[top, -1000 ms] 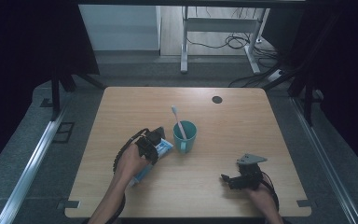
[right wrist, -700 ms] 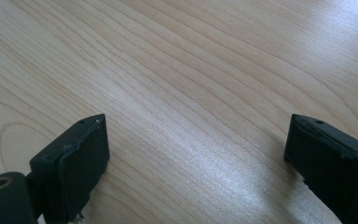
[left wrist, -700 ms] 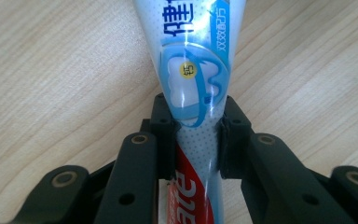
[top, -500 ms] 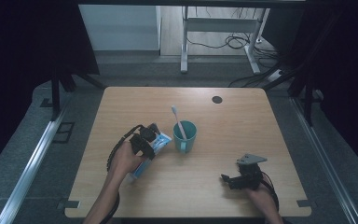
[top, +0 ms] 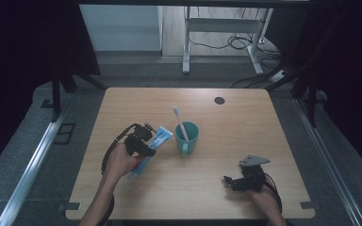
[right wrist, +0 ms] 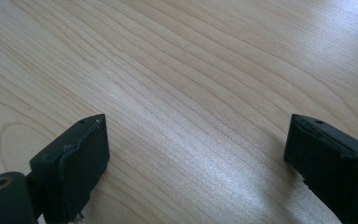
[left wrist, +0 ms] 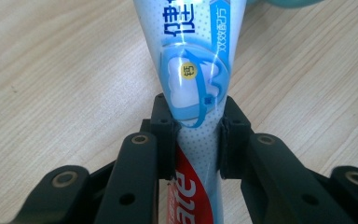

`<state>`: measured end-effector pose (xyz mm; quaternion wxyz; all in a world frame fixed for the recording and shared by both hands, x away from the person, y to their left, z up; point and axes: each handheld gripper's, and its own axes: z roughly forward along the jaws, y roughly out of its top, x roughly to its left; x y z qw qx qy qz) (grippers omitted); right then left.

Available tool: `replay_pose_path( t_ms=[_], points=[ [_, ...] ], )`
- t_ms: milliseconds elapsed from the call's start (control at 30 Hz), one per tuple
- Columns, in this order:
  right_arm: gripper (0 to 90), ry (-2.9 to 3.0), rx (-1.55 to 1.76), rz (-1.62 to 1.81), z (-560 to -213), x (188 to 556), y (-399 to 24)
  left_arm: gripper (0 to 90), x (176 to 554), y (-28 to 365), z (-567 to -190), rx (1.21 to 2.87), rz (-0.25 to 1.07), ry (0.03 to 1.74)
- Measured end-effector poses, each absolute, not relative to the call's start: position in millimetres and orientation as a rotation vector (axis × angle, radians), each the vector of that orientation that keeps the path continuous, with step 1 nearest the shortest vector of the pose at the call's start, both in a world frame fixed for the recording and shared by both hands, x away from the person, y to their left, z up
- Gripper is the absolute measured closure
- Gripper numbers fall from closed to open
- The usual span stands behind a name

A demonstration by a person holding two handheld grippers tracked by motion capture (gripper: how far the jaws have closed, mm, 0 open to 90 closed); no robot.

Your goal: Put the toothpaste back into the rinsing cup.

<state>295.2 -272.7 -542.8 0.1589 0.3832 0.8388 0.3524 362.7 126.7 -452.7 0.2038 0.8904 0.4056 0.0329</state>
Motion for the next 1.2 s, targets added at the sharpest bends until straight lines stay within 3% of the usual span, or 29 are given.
replay_pose_path(
  t_ms=[1200],
  points=[
    [6.4,2.398,1.091,1.008,-542.8,295.4,-272.9,72.6,352.8,137.1,-413.1,2.173,0.172,0.99]
  ],
)
